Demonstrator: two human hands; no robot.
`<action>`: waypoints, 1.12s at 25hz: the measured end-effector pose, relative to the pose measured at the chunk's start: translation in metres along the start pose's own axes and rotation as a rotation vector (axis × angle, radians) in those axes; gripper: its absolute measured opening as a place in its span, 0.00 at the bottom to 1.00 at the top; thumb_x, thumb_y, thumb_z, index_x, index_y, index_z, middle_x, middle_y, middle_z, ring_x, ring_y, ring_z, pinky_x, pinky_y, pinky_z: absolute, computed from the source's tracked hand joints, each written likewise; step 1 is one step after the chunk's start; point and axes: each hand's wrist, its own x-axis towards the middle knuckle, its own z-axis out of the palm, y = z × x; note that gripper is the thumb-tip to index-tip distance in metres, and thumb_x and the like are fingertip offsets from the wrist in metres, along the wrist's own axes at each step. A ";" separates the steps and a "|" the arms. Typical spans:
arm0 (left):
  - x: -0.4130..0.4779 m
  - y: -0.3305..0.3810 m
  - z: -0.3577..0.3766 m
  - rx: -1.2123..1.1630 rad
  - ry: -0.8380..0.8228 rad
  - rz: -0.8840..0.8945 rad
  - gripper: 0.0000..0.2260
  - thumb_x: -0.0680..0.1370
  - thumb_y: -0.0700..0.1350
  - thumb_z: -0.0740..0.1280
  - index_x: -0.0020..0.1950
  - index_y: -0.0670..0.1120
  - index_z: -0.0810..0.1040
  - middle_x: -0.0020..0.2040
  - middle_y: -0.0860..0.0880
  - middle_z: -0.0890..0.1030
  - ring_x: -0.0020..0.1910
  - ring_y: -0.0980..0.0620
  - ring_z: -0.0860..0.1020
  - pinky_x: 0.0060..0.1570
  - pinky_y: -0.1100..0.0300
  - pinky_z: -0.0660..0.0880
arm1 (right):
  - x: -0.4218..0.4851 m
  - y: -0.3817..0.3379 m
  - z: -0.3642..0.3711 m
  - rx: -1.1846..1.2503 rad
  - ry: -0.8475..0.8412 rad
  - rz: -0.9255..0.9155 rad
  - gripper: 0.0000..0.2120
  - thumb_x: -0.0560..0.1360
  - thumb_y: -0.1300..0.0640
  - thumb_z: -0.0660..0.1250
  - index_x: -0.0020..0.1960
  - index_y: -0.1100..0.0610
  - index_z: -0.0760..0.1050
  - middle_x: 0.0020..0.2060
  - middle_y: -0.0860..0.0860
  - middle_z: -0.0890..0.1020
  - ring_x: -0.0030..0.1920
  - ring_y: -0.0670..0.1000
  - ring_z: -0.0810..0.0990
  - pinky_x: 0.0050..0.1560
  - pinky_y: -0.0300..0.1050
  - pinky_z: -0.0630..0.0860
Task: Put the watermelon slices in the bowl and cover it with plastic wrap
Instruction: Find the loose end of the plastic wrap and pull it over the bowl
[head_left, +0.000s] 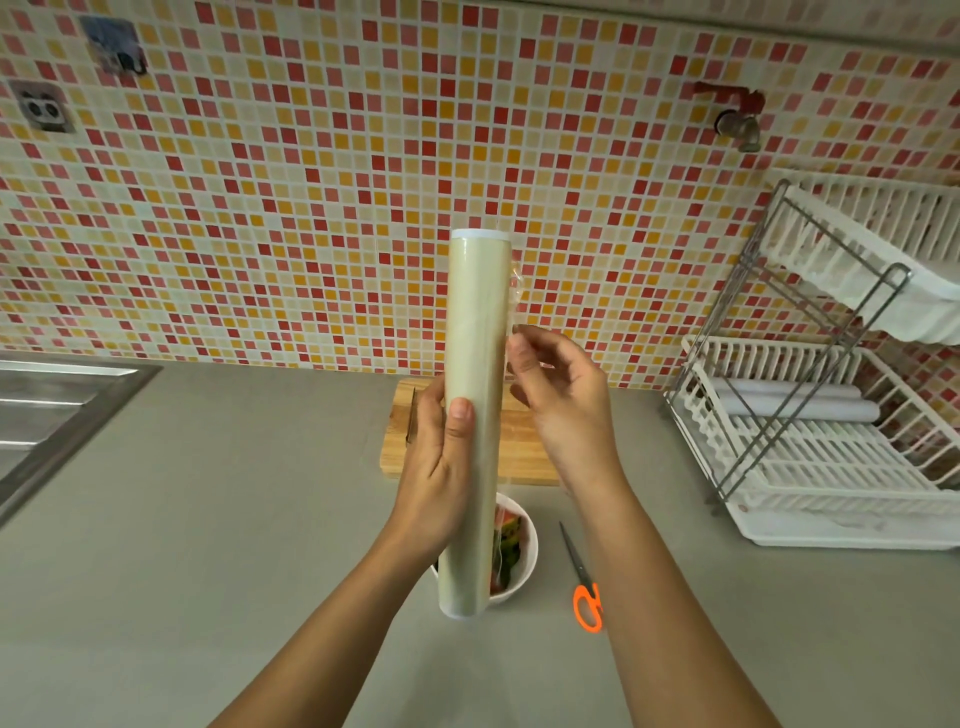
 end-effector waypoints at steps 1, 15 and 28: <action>0.000 0.000 0.000 0.004 -0.002 -0.004 0.10 0.81 0.57 0.50 0.59 0.71 0.59 0.59 0.65 0.70 0.56 0.72 0.70 0.49 0.71 0.70 | 0.002 0.000 0.001 -0.033 0.018 -0.042 0.05 0.72 0.48 0.69 0.46 0.48 0.79 0.43 0.47 0.84 0.47 0.49 0.83 0.50 0.49 0.81; 0.008 -0.013 0.002 -0.021 -0.041 -0.115 0.10 0.77 0.66 0.48 0.55 0.74 0.65 0.49 0.69 0.76 0.50 0.67 0.76 0.42 0.71 0.75 | 0.058 -0.002 0.009 0.119 0.137 0.092 0.06 0.76 0.49 0.65 0.45 0.47 0.81 0.39 0.44 0.82 0.41 0.45 0.79 0.37 0.39 0.77; 0.031 -0.071 0.013 0.082 -0.049 -0.337 0.18 0.71 0.73 0.54 0.54 0.66 0.65 0.49 0.59 0.78 0.43 0.65 0.79 0.36 0.69 0.76 | -0.002 0.136 0.011 -0.300 0.084 0.244 0.16 0.80 0.47 0.53 0.42 0.52 0.73 0.33 0.49 0.80 0.36 0.47 0.79 0.41 0.46 0.75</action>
